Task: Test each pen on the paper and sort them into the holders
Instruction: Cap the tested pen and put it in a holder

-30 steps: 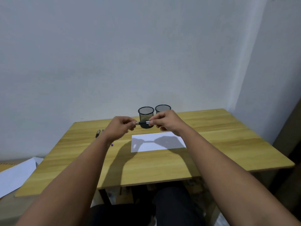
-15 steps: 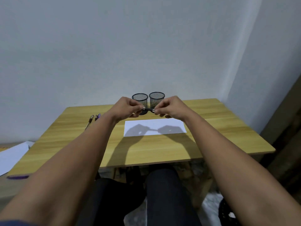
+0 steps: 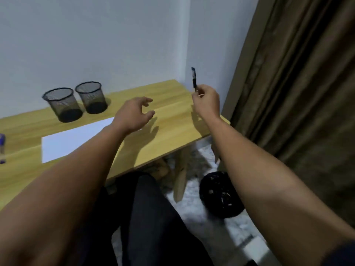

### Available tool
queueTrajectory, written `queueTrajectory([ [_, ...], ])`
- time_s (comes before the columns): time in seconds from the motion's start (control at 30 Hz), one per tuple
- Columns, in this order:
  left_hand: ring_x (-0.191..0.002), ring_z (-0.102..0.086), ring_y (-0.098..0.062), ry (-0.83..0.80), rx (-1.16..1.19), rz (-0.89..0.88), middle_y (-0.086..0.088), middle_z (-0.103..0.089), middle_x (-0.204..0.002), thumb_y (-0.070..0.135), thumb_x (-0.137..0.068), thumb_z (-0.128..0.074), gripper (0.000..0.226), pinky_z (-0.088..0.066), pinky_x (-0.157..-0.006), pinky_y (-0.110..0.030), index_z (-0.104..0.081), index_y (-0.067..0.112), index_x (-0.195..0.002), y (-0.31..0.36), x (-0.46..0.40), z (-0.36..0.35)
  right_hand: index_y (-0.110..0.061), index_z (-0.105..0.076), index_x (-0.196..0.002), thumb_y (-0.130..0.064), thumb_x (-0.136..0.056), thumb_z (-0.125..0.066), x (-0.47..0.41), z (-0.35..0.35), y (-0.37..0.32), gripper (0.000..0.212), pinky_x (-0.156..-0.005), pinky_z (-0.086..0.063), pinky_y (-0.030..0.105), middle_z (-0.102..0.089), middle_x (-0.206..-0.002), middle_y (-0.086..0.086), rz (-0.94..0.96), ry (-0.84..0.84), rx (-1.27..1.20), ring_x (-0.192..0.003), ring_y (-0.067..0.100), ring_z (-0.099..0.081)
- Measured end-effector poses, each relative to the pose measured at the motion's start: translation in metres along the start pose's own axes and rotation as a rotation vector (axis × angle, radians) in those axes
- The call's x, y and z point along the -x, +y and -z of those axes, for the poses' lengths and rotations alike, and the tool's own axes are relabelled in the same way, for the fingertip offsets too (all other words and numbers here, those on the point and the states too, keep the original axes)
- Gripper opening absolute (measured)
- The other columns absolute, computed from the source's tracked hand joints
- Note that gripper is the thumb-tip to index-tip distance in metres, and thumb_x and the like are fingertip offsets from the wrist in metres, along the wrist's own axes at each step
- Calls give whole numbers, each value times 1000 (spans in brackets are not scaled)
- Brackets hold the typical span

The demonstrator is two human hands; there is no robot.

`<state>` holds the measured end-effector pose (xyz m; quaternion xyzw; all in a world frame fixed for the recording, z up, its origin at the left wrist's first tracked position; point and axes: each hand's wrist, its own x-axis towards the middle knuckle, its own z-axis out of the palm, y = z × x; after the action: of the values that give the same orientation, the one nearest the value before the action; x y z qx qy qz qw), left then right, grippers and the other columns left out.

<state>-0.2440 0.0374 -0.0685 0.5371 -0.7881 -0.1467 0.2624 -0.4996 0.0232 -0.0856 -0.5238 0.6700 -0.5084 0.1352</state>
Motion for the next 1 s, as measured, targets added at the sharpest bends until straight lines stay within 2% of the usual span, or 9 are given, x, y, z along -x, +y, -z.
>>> queueTrajectory([
  [0.17, -128, -54, -34, -145, -102, -153, -11, -60, -140, 43, -94, -62, 50, -46, -105, -44, -60, 17, -137, 37, -39, -79, -3, -74, -103, -16, -96, -62, 6, 50, 116, 19, -79, -50, 34, -73, -97, 20, -296, 286, -71, -85, 25, -64],
  [0.27, -134, -49, -37, -186, -142, -208, -13, -55, -146, 55, -91, -52, 61, -44, -108, -48, -60, 16, -138, 59, -62, -119, -6, -79, -116, -12, -100, -65, 32, 67, 178, 22, -87, -55, 34, -80, -106, 16, -472, 410, -64, -101, 31, -73],
  [0.33, -137, -45, -37, -197, -175, -230, -13, -51, -150, 60, -92, -47, 62, -42, -109, -52, -60, 19, -136, 71, -73, -142, -4, -79, -116, -10, -102, -65, 51, 73, 212, 20, -83, -52, 30, -79, -104, 16, -598, 412, -54, -101, 31, -73],
  [0.4, -135, -45, -38, -208, -238, -269, -13, -52, -145, 67, -92, -37, 61, -39, -109, -56, -61, 21, -125, 76, -82, -162, -8, -79, -104, -11, -100, -67, 68, 74, 248, 13, -84, -58, 36, -78, -101, 18, -760, 347, -27, -98, 34, -74],
  [0.5, -147, -31, -35, -223, -285, -253, -8, -40, -158, 72, -94, -26, 70, -23, -116, -63, -50, 28, -143, 74, -89, -183, -12, -74, -89, -11, -96, -68, 90, 72, 282, 9, -86, -61, 43, -78, -107, 21, -947, 205, 11, -105, 40, -75],
  [0.67, -151, -26, -33, -192, -299, -262, -7, -35, -162, 73, -93, -24, 75, -19, -117, -64, -44, 28, -149, 71, -92, -188, 3, -71, -125, -19, -105, -65, 99, 72, 290, 31, -82, -44, 34, -71, -128, 25, -987, 117, 119, -120, 42, -68],
  [0.73, -151, -25, -33, -188, -292, -262, -7, -35, -162, 73, -93, -24, 75, -18, -118, -64, -44, 27, -150, 70, -91, -188, 4, -72, -114, -19, -104, -67, 96, 72, 291, 25, -82, -45, 36, -72, -120, 26, -974, 111, 143, -118, 43, -69],
  [0.83, -152, -22, -32, -197, -293, -249, -7, -32, -164, 73, -93, -23, 77, -15, -119, -63, -41, 28, -152, 71, -91, -188, -9, -60, -77, -18, -99, -70, 89, 77, 286, 26, -87, -51, 41, -67, -92, 14, -955, 101, 134, -109, 41, -69],
  [1.0, -153, -22, -32, -196, -312, -241, -7, -31, -164, 72, -93, -22, 76, -15, -120, -63, -40, 28, -153, 73, -90, -187, -28, -52, -71, -21, -96, -69, 75, 93, 267, 31, -95, -52, 36, -75, -113, 13, -919, 153, 117, -117, 37, -69],
])
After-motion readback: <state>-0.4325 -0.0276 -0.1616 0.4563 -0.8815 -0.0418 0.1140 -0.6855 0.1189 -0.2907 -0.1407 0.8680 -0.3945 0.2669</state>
